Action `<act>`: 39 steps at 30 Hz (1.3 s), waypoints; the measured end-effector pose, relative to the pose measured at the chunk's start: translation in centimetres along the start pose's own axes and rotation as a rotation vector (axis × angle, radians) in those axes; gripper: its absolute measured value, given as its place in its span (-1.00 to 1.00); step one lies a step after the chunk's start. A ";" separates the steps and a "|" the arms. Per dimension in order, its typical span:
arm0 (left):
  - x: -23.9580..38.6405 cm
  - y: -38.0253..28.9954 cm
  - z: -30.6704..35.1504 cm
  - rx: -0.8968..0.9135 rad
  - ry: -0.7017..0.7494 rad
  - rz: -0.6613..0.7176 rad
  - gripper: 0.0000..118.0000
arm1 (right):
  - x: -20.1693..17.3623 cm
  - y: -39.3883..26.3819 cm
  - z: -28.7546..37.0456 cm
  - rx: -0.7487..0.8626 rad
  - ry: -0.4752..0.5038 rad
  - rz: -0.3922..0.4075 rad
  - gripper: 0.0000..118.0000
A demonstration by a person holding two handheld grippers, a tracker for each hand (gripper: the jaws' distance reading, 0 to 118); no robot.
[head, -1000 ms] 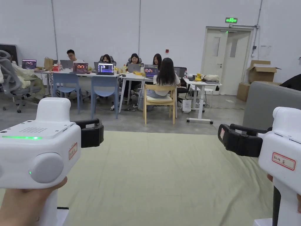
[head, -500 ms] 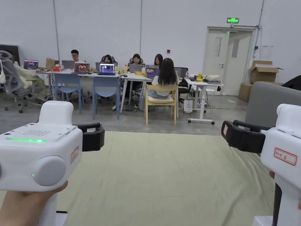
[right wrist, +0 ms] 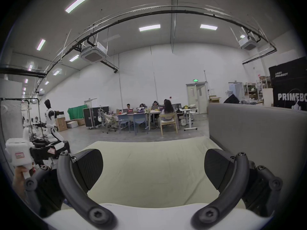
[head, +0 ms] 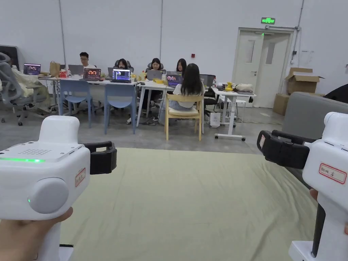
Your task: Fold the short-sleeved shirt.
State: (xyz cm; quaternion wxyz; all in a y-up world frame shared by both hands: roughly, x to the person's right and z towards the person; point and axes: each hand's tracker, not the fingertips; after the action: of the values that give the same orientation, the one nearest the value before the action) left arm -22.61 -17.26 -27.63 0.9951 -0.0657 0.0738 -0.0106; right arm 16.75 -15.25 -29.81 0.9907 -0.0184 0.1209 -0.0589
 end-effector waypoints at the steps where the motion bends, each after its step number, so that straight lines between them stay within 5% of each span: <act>1: 0.0 0.0 0.0 0.000 0.000 0.003 0.91 | 0.1 -0.1 0.0 0.004 0.008 0.002 1.00; 4: -0.1 0.0 -0.3 0.004 0.002 0.015 0.91 | -0.4 -1.0 -0.2 0.038 0.022 0.077 1.00; 7: -0.1 0.1 -0.3 0.018 0.003 0.019 0.91 | -1.3 -1.7 -0.5 0.065 -0.079 0.167 1.00; 13: 0.1 0.0 -0.3 0.040 0.014 -0.007 0.91 | -0.8 -1.5 -0.7 0.022 -0.027 0.102 1.00; 39: -0.1 0.1 0.4 0.053 -0.002 0.021 0.91 | -0.8 -1.7 -0.9 0.039 -0.046 0.096 1.00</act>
State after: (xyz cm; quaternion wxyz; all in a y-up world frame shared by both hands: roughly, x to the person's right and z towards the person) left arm -22.64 -17.06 -27.25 0.9966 -0.0388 0.0733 -0.0022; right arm 15.54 -16.86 -30.35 0.9951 0.0055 0.0975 -0.0134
